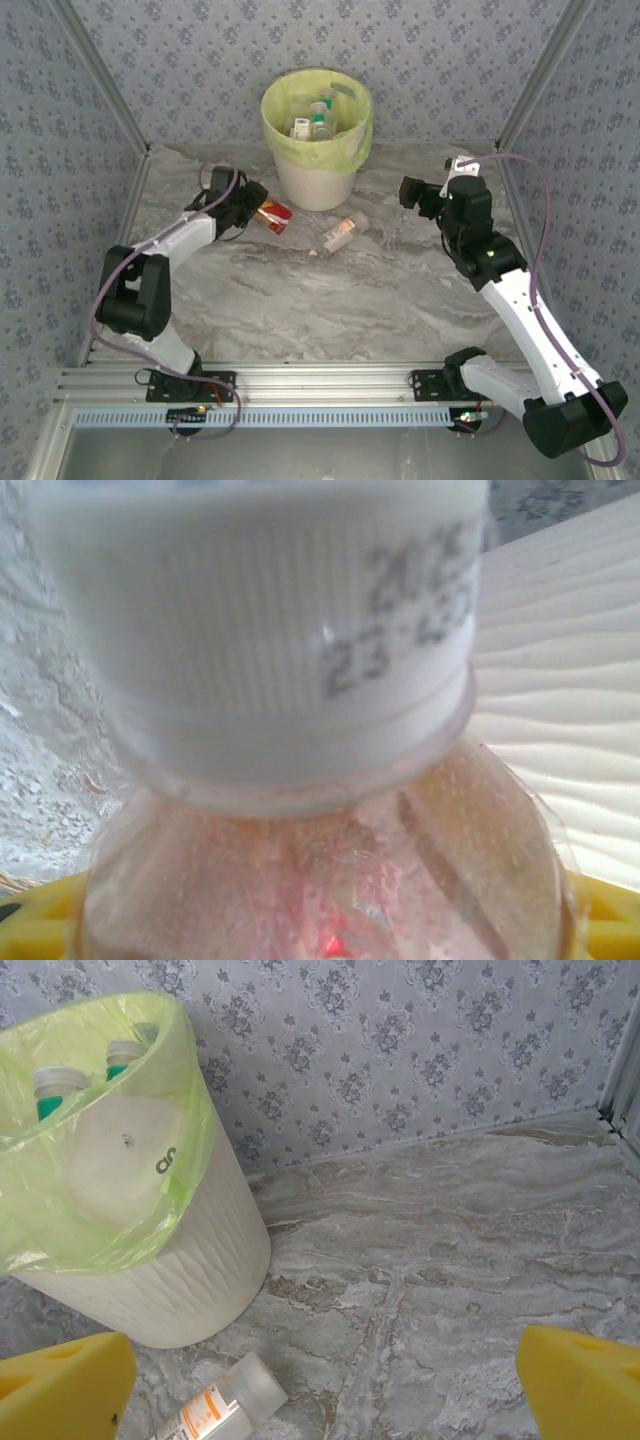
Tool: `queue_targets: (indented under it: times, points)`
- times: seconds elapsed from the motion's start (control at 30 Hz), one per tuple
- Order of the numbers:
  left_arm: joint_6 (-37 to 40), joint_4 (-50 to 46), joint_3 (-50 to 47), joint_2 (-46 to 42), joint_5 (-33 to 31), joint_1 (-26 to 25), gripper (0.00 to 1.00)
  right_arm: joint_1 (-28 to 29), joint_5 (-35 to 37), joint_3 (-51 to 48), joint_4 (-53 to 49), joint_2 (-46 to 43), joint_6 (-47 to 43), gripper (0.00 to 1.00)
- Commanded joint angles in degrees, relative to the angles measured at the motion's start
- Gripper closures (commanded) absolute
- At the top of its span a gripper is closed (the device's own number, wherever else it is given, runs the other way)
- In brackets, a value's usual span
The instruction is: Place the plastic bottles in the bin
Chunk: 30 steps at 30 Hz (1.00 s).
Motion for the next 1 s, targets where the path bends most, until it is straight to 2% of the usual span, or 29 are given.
queue_targets:
  times: [0.0, 0.1, 0.3, 0.67, 0.87, 0.97]
  points:
    - [8.4, -2.8, 4.8, -3.5, -2.9, 0.3, 0.46, -0.3, -4.1, -1.1, 4.1, -1.2, -0.3, 0.0]
    - [13.2, -3.6, 8.9, -5.2, -4.8, 0.3, 0.47, -0.3, -7.9, -1.8, 6.5, -1.3, -0.6, 0.0]
    - [21.2, -5.3, 18.9, -6.2, -11.6, 0.3, 0.46, -0.3, -7.6, -1.6, 6.6, -0.9, 0.3, 0.0]
    - [33.2, 5.3, 35.1, -1.6, -11.8, -0.7, 0.46, -0.4, -7.2, 0.0, 4.2, -1.3, 1.6, 0.0]
    - [45.2, 4.2, 46.3, 4.4, -11.7, -4.1, 0.46, -0.3, -7.2, -0.3, 3.9, -2.6, 1.3, 0.0]
    - [47.9, 1.8, 52.8, 8.0, -8.8, -4.6, 0.46, -0.3, -6.7, -0.5, 3.7, -3.3, 1.5, 0.0]
